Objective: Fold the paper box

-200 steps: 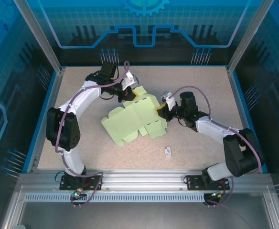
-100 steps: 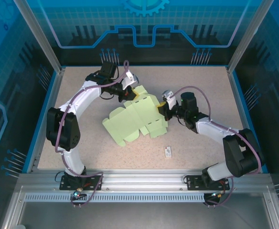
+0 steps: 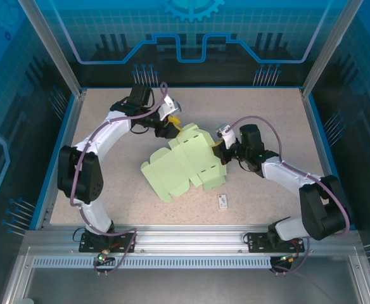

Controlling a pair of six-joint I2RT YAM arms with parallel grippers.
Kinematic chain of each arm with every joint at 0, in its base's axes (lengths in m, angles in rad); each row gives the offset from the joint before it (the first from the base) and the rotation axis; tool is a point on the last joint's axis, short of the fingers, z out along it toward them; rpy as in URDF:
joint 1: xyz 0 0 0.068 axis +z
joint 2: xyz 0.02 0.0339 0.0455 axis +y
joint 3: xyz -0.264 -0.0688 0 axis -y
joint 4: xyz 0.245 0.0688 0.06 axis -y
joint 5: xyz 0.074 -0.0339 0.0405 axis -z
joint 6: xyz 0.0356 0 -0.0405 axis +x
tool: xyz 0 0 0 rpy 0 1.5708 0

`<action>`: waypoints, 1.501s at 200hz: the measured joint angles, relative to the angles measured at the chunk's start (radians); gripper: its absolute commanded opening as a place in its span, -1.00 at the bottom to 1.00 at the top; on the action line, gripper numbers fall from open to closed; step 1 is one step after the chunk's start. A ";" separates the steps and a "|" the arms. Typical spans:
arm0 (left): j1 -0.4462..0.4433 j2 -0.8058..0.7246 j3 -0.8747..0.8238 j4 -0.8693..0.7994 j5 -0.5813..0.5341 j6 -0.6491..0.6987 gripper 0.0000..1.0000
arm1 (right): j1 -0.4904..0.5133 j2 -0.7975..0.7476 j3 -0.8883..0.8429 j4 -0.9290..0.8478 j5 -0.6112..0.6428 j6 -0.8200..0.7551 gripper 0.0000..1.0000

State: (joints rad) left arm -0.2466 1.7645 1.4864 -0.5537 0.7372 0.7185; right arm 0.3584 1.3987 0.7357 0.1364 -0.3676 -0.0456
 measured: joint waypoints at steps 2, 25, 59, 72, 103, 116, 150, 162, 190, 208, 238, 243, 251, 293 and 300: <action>0.001 -0.005 -0.003 0.002 0.000 0.000 0.15 | 0.000 -0.003 0.001 -0.005 0.000 0.000 -1.00; 0.013 -0.076 -0.076 0.045 -0.017 -0.024 0.34 | -0.006 -0.019 0.024 -0.040 -0.001 0.000 -1.00; 0.016 -0.152 -0.173 0.098 -0.031 -0.041 0.43 | -0.012 -0.031 0.063 -0.064 -0.011 0.000 -1.00; 0.016 -0.151 -0.176 0.105 -0.034 -0.041 0.44 | -0.013 -0.036 0.071 -0.071 -0.019 -0.001 -1.00; 0.016 -0.138 -0.175 0.119 -0.035 -0.036 0.44 | -0.013 -0.046 0.078 -0.082 -0.049 -0.009 -1.00; 0.016 -0.121 -0.175 0.123 -0.034 -0.033 0.42 | -0.013 -0.049 0.079 -0.086 -0.063 -0.015 -1.00; 0.016 -0.055 -0.152 0.112 -0.023 -0.030 0.19 | -0.013 -0.061 0.079 -0.089 -0.093 -0.031 -1.00; 0.016 -0.038 -0.134 0.105 -0.016 -0.026 0.05 | -0.013 -0.065 0.079 -0.089 -0.101 -0.035 -1.00; 0.016 -0.018 -0.098 0.084 0.006 -0.021 -0.36 | -0.013 -0.066 0.079 -0.088 -0.112 -0.047 -1.00; 0.016 -0.018 -0.091 0.076 0.024 -0.014 -0.69 | -0.013 -0.066 0.079 -0.088 -0.111 -0.051 -1.00; 0.016 -0.018 -0.085 0.056 0.045 -0.035 -0.85 | -0.012 -0.066 0.094 -0.097 -0.069 -0.052 -1.00; 0.016 -0.018 -0.084 0.054 0.048 -0.040 -0.88 | -0.011 -0.066 0.098 -0.100 -0.057 -0.053 -1.00; 0.014 -0.018 -0.084 0.054 0.050 -0.051 -0.94 | -0.004 -0.066 0.102 -0.104 -0.023 -0.056 -1.00; 0.014 -0.034 -0.085 0.050 0.037 -0.166 -1.00 | 0.111 -0.080 0.111 -0.097 0.277 -0.103 -1.00; 0.014 -0.042 -0.085 0.050 0.035 -0.188 -1.00 | 0.135 -0.084 0.112 -0.090 0.336 -0.117 -1.00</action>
State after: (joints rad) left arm -0.2325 1.7229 1.4014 -0.5034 0.7723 0.5304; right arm 0.4938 1.3151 0.8474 0.0467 -0.0319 -0.1627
